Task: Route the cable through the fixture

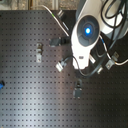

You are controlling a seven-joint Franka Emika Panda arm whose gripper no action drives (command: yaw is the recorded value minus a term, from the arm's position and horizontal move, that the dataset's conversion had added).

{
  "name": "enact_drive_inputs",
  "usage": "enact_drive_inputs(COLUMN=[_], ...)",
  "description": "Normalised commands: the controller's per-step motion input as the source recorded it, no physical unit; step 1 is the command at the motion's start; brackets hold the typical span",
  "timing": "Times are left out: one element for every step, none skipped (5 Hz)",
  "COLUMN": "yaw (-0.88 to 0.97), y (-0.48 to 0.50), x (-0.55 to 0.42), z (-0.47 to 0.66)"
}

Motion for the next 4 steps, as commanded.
enact_drive_inputs(yaw=[0.51, 0.0, 0.53, 0.62], y=[0.03, 0.007, 0.091, 0.111], x=[0.002, -0.04, -0.439, -0.402], z=[0.0, 0.02, 0.1, 0.08])
